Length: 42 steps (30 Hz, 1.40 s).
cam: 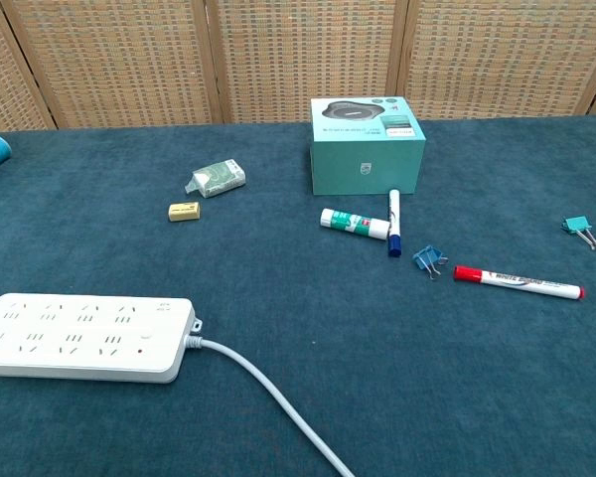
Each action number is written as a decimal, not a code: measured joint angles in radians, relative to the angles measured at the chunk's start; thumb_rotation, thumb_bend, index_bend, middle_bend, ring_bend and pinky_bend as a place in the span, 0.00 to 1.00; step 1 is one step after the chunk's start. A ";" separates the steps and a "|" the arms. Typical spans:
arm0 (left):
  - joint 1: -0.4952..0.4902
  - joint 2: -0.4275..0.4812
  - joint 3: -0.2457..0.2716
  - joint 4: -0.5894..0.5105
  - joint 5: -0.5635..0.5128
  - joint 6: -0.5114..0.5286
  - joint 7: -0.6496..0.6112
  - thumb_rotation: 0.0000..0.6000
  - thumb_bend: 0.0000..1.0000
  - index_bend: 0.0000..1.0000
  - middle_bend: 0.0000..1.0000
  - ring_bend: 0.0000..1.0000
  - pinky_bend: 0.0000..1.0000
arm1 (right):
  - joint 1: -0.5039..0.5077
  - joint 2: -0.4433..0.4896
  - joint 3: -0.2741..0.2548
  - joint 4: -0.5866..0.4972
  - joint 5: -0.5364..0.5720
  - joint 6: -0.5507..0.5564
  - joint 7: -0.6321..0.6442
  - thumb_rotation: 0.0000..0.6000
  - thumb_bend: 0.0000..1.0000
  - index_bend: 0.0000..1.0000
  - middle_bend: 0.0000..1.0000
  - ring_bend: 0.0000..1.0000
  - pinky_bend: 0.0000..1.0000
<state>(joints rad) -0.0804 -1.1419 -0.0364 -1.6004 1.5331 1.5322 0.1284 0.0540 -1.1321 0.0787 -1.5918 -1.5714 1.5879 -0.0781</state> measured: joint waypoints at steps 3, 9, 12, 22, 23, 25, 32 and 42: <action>0.000 0.000 0.002 0.001 0.002 -0.001 0.000 1.00 0.00 0.00 0.00 0.00 0.00 | -0.001 0.001 0.001 0.001 0.003 0.000 0.005 1.00 0.00 0.00 0.00 0.00 0.00; -0.003 -0.002 0.010 0.001 0.029 -0.001 -0.036 1.00 0.08 0.00 0.07 0.05 0.03 | 0.000 0.003 0.002 -0.005 0.001 0.000 0.008 1.00 0.00 0.00 0.00 0.00 0.00; -0.008 -0.021 0.008 0.011 0.064 0.025 -0.075 1.00 0.47 0.00 0.70 0.57 0.61 | 0.001 0.004 0.003 -0.009 0.004 -0.001 0.007 1.00 0.00 0.00 0.00 0.00 0.00; -0.076 -0.059 0.070 -0.070 0.101 -0.172 -0.069 1.00 1.00 0.06 1.00 0.96 1.00 | 0.009 0.000 0.002 -0.003 0.012 -0.025 0.003 1.00 0.00 0.00 0.00 0.00 0.00; -0.084 -0.062 0.072 -0.087 0.095 -0.197 -0.046 1.00 1.00 0.09 1.00 0.96 1.00 | 0.010 0.000 0.001 -0.004 0.011 -0.026 0.002 1.00 0.00 0.00 0.00 0.00 0.00; -0.104 -0.071 0.074 -0.124 0.070 -0.244 0.019 1.00 1.00 0.13 1.00 0.96 1.00 | 0.010 0.000 0.000 -0.005 0.013 -0.029 0.002 1.00 0.00 0.00 0.00 0.00 0.00; -0.179 -0.131 0.049 -0.230 -0.128 -0.402 0.258 1.00 1.00 0.17 1.00 0.96 1.00 | 0.013 0.007 0.001 -0.004 0.029 -0.046 0.020 1.00 0.00 0.00 0.00 0.00 0.00; -0.265 -0.243 0.027 -0.271 -0.320 -0.496 0.418 1.00 1.00 0.18 1.00 0.96 1.00 | 0.017 0.013 0.001 -0.003 0.047 -0.066 0.035 1.00 0.00 0.00 0.00 0.00 0.00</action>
<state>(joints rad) -0.3455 -1.3854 -0.0097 -1.8714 1.2132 1.0358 0.5466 0.0710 -1.1190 0.0801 -1.5950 -1.5242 1.5216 -0.0433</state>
